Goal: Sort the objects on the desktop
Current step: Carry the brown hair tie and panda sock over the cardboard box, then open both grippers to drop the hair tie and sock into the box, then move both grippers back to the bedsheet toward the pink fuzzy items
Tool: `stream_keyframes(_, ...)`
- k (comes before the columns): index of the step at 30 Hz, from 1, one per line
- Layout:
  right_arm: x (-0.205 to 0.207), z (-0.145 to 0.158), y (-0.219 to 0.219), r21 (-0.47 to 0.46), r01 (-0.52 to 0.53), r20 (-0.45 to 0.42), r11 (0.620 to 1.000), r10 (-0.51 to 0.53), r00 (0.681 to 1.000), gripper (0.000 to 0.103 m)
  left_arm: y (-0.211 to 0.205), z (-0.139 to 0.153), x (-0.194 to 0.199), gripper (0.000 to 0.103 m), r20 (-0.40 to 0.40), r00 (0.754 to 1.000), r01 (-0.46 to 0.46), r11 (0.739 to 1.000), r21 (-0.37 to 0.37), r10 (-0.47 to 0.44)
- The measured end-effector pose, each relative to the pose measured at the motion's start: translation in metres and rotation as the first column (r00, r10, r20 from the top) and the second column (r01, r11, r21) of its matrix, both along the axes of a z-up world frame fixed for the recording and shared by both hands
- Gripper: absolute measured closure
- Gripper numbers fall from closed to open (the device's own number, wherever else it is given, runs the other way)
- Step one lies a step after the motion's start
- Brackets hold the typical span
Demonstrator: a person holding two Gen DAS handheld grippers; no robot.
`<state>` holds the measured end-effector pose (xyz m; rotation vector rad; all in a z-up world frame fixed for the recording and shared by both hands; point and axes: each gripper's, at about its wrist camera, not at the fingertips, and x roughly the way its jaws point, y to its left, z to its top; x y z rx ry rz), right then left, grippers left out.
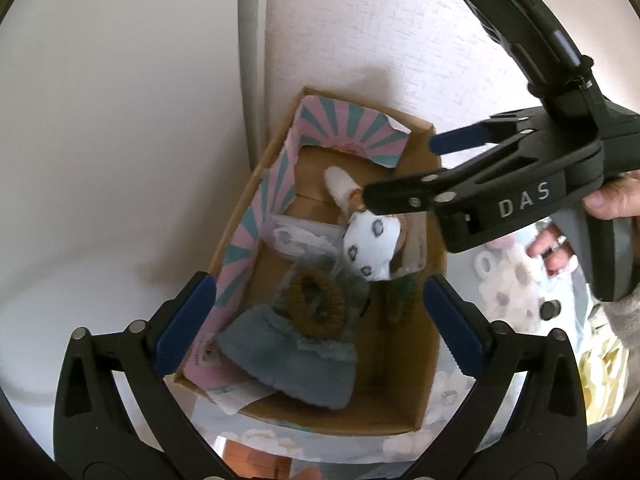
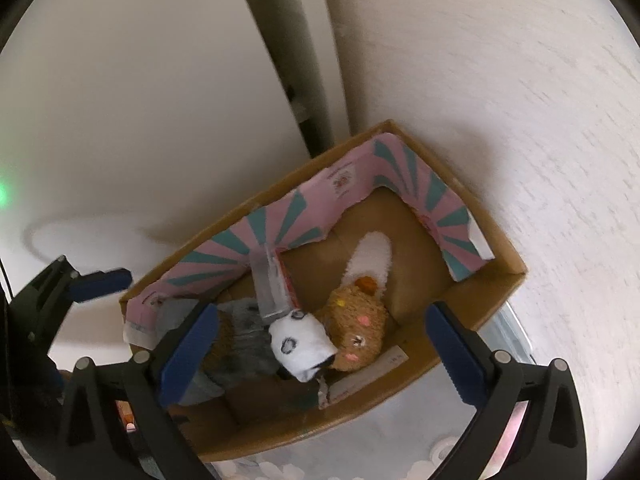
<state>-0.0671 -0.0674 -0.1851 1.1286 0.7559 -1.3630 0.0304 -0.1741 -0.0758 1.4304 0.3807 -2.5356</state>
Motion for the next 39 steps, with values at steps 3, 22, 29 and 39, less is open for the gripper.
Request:
stream_keyframes(3,-0.002,0.000,0.004,0.005,0.031,-0.003,1.000,-0.031,1.000,0.000,0.003,0.000,0.000,0.000,0.016,1.000,0.008,0.999,-0.039,-0.008)
stream_keyframes(22,-0.001,0.041,0.052,-0.070,0.222,-0.130,0.972,-0.230,0.965,0.000,0.016,0.013,-0.007,0.000,-0.021,0.999,0.032,0.998,-0.047,-0.033)
stream_keyframes(29,-0.038,0.070,0.116,-0.129,0.349,-0.109,0.928,-0.363,0.925,0.000,0.038,0.040,-0.019,0.001,-0.072,0.992,0.094,0.994,-0.058,-0.099)
stream_keyframes(39,-0.091,0.101,0.259,-0.170,0.572,-0.164,0.803,-0.595,0.787,0.000,0.111,0.064,-0.071,0.000,-0.094,0.961,0.252,0.963,-0.098,-0.261)
